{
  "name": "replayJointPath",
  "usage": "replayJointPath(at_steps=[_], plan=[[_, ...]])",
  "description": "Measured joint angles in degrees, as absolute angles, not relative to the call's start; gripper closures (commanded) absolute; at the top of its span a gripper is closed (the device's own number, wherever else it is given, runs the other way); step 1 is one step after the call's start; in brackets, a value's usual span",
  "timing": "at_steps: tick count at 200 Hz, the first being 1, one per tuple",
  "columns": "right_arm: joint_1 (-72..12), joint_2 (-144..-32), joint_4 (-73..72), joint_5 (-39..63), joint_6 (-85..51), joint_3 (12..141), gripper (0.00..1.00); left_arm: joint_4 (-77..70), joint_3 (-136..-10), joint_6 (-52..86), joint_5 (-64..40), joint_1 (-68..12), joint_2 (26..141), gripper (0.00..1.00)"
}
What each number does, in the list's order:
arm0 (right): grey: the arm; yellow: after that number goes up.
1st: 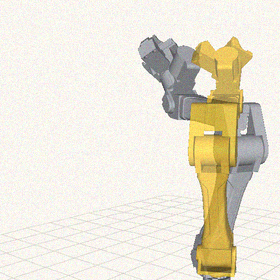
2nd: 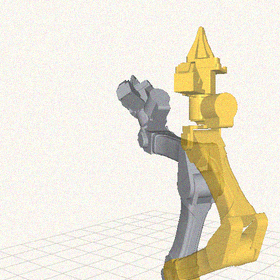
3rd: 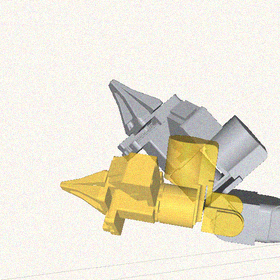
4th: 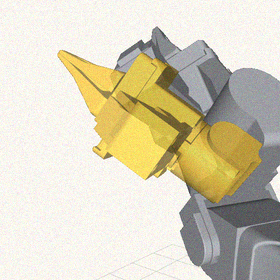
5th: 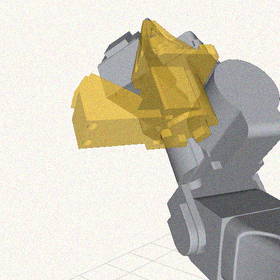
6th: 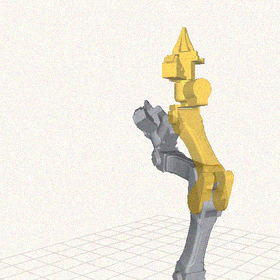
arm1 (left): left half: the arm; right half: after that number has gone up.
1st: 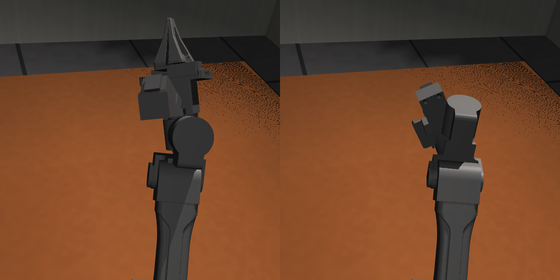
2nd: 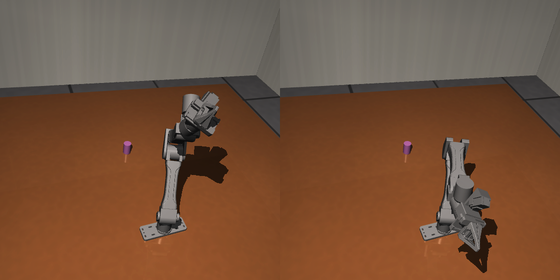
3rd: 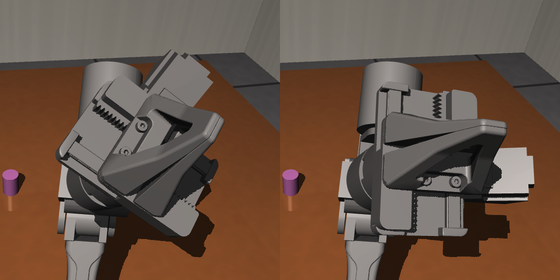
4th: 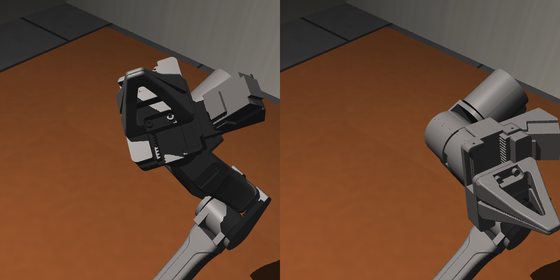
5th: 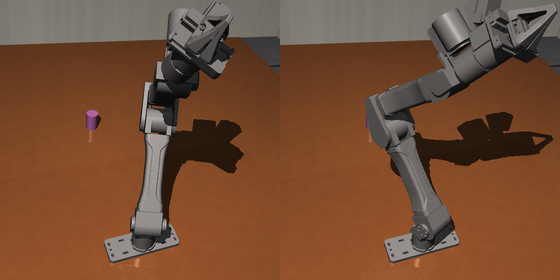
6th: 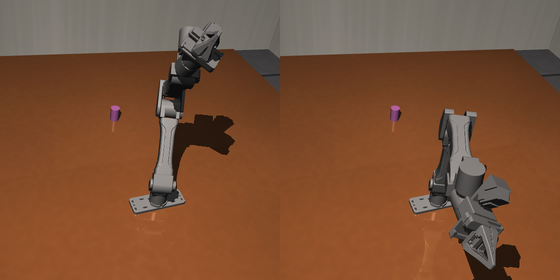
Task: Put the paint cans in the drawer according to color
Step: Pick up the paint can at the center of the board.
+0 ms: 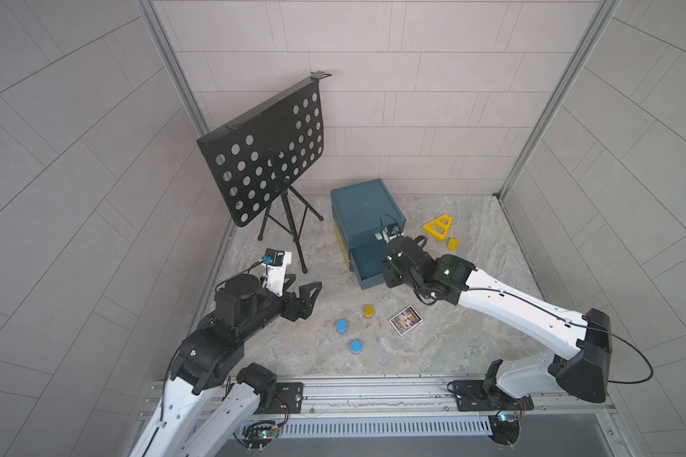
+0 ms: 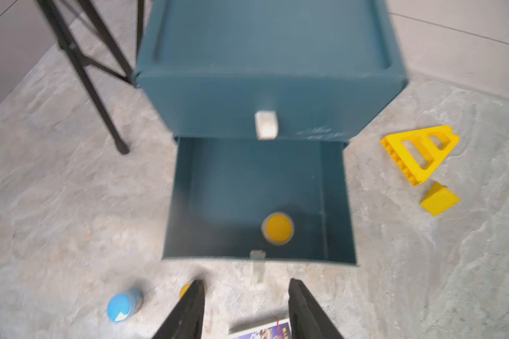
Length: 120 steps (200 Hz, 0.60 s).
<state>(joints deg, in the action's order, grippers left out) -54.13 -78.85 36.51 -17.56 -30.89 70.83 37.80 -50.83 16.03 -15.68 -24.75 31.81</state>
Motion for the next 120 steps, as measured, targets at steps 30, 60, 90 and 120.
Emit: replayJointPath(at_steps=[30,60,90,120], plan=[[-60.66,-77.38,30.57,-18.46,-34.87,58.02,0.47,37.78,-50.83,16.03,-15.73,-24.51,31.81,0.12],[-61.14,-84.09,28.58,-17.85,-37.63,56.95,0.43,37.76,-50.83,16.03,-15.7,-24.49,31.79,0.12],[-62.65,-92.68,25.04,-17.63,-39.11,60.18,0.4,37.76,-50.83,16.03,-15.68,-24.49,31.77,0.12],[-64.88,-95.24,21.04,-19.07,-39.9,58.37,0.37,37.76,-50.83,16.03,-15.7,-24.43,31.68,0.12]])
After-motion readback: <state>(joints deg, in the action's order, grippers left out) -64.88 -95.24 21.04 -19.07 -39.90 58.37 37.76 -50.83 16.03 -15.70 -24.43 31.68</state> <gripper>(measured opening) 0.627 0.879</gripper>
